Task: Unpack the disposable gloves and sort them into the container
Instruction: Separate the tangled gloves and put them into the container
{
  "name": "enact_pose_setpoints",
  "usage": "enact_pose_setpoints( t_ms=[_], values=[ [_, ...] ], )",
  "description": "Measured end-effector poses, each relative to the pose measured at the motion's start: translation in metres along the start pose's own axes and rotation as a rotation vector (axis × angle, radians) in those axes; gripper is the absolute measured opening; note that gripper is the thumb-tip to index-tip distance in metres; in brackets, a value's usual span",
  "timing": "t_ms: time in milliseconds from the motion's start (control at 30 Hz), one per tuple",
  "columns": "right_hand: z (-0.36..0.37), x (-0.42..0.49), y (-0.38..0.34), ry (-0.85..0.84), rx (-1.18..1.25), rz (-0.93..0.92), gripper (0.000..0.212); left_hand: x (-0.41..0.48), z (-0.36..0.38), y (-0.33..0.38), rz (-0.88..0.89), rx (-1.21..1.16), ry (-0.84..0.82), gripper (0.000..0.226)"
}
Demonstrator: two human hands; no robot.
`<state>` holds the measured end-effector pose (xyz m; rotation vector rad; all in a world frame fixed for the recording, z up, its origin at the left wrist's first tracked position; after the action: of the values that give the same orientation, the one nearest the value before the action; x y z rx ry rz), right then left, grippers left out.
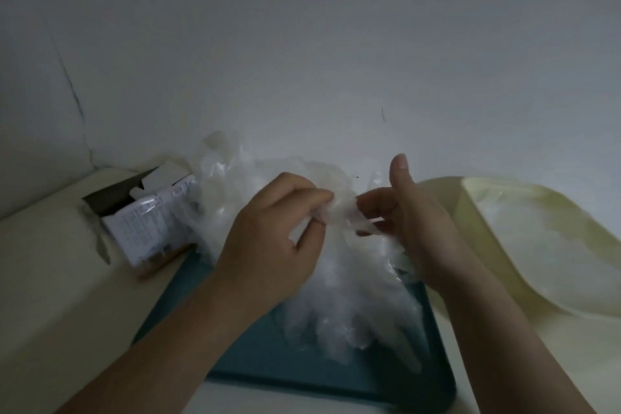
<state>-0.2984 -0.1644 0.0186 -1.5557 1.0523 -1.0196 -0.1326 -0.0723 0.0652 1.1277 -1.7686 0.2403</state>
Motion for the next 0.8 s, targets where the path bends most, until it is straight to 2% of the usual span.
enact_pose_setpoints(
  t_ms=[100, 300, 367, 433, 533, 600, 667, 733, 800],
  values=[
    [0.014, -0.003, 0.001, -0.157, 0.068, -0.018, 0.097, -0.005, 0.010, 0.016, 0.100, 0.044, -0.088, 0.030],
    [0.025, -0.018, -0.009, -0.325, 0.111, -0.085, 0.078, -0.016, 0.019, 0.025, 0.121, 0.018, -0.213, 0.037],
    [0.029, -0.017, -0.010, -0.294, 0.161, -0.064, 0.053, -0.017, 0.023, 0.027, 0.107, -0.035, -0.283, 0.042],
    [0.023, -0.014, -0.009, -0.200, 0.172, -0.037, 0.033, -0.014, 0.021, 0.022, 0.054, -0.084, -0.268, 0.038],
    [0.006, -0.012, -0.007, -0.094, 0.085, -0.017, 0.027, -0.012, 0.017, -0.017, -0.139, -0.078, -0.170, 0.028],
    [-0.007, -0.010, -0.005, -0.050, 0.074, -0.006, 0.027, -0.020, 0.034, -0.051, -0.282, -0.014, -0.272, 0.032],
    [-0.012, -0.007, -0.001, -0.017, 0.127, -0.010, 0.021, -0.037, 0.059, -0.069, -0.362, 0.007, -0.451, 0.040],
    [-0.009, -0.004, 0.006, 0.006, 0.200, 0.019, 0.019, -0.050, 0.078, -0.071, -0.367, -0.030, -0.569, 0.048],
    [-0.005, -0.003, 0.013, 0.015, 0.216, 0.067, 0.021, -0.057, 0.088, -0.068, -0.355, -0.057, -0.615, 0.045]
  ],
)
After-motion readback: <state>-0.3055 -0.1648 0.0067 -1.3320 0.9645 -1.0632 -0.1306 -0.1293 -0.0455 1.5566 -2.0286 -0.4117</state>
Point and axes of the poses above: each hand's wrist, its own x-axis towards the middle knuckle, its own z-axis out of the palm, y = z × x, the point moved 10 cm from there along x, towards the middle knuckle, and after that the axes turned 4 degrees about x, right-handed, at the moved point
